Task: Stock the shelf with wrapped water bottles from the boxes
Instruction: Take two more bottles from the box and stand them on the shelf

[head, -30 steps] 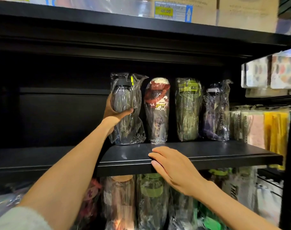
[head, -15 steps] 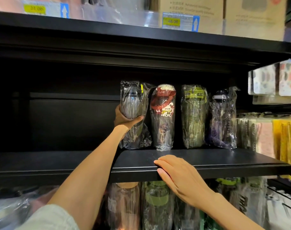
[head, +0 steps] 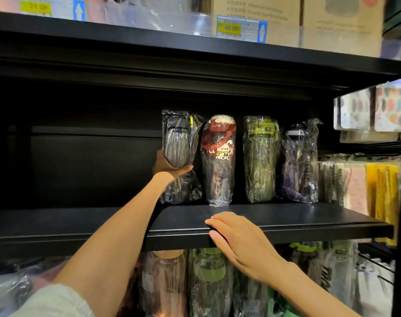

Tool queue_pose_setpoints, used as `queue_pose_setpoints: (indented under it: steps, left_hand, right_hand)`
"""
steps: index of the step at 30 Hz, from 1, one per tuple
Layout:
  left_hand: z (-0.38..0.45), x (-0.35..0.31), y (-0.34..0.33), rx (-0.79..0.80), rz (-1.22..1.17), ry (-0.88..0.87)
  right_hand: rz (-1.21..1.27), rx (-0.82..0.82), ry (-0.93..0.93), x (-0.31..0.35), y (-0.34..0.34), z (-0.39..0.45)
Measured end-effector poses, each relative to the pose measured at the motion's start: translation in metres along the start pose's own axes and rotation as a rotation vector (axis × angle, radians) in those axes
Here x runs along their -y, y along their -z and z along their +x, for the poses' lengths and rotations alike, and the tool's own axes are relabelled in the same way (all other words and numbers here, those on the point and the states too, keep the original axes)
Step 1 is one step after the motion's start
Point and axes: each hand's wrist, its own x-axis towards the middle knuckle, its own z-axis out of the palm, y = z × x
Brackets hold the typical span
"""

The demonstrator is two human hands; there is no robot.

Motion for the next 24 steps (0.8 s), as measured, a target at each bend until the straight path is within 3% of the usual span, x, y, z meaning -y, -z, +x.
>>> queue_pose_setpoints:
  steps: [13,16,19,24]
  left_hand:
    - [-0.018,-0.005,0.017,0.083,0.087,0.163]
    - [-0.048,-0.014,0.043,0.027,0.382,-0.008]
    - [-0.074,-0.011,0.068,-0.083,0.511,-0.320]
    - [-0.151,-0.006,0.099,-0.028,0.719,-0.853]
  right_hand:
    - [0.019,0.065,-0.020,0.001,0.006,0.002]
    - [0.013,0.064,-0.024,0.002,0.009,0.003]
    - [-0.007,0.020,-0.038,0.004,0.012,0.000]
    - [-0.038,-0.101,-0.090,0.015,0.020,-0.019]
